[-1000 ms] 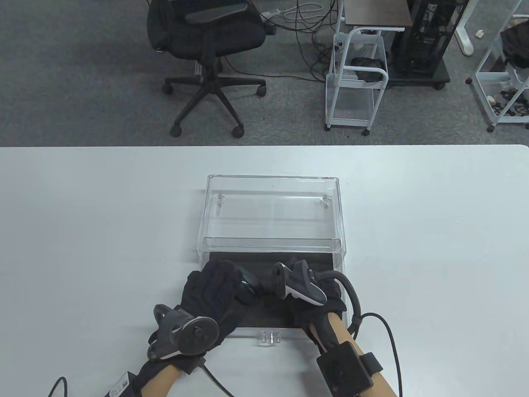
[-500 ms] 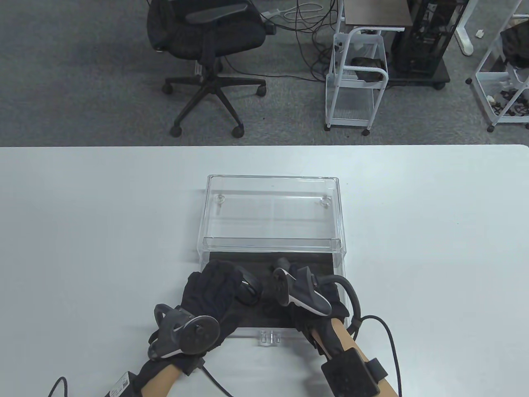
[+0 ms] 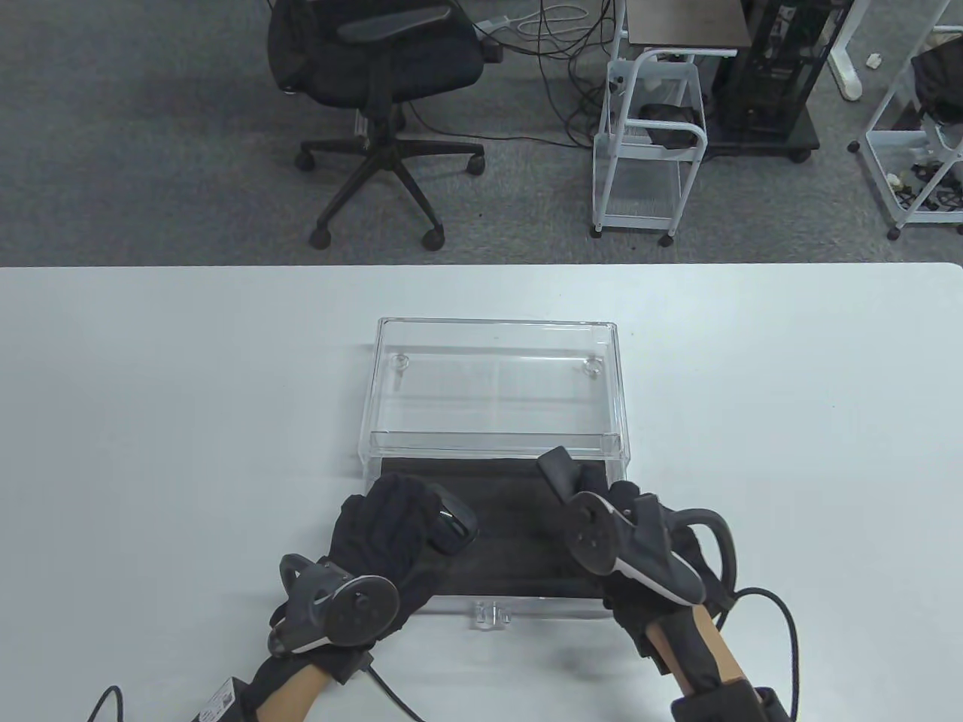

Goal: Pull drawer to retrieve items

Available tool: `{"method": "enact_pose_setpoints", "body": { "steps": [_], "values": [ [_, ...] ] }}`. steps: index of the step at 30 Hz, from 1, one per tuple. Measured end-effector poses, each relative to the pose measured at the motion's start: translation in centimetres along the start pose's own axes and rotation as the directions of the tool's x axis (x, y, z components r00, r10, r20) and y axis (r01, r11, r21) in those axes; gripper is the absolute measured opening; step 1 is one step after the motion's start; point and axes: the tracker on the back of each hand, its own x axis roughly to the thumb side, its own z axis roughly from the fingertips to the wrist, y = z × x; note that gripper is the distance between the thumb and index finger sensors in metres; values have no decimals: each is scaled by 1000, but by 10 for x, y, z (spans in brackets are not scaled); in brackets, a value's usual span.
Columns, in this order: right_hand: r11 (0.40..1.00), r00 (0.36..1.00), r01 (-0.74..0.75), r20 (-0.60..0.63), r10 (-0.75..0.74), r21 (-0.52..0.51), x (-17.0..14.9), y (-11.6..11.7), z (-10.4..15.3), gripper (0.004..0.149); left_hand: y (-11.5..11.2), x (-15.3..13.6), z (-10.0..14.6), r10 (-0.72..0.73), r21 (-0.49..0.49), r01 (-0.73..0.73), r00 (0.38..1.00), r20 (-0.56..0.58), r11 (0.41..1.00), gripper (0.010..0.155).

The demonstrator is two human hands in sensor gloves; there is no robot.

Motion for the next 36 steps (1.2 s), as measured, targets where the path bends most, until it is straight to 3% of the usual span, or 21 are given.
{"method": "enact_pose_setpoints", "body": {
  "steps": [5,11,16,23,26,30,34,36],
  "values": [
    [999,979,-25,-202,17,-41,-67,3,-10,85,0,1,0,0,-2,0,1000,0,1000,87],
    [999,924,-49,-379,53,18,-134,57,-30,85,-1,0,-1,2,-9,-2,1000,-1,1000,87],
    [996,895,-50,-440,78,76,-163,94,-41,85,-1,0,-1,3,-12,-3,1000,-1,1000,87],
    [989,884,-36,-457,99,146,-176,125,-45,84,-2,0,-2,3,-21,-3,1000,-1,1000,87],
    [990,879,15,-473,54,140,-178,123,-42,83,-2,1,-2,1,-19,-1,1000,2,1000,87],
    [999,889,-48,-456,37,-12,-159,93,-33,81,-2,1,-2,-2,-12,2,1000,5,1000,87],
    [978,945,86,-295,-140,-188,-110,50,-16,80,0,2,-1,6,12,-6,1000,10,1000,86],
    [967,969,95,-200,-144,-237,-80,34,-4,84,2,4,0,3,32,-4,1000,22,999,86]
  ]
}}
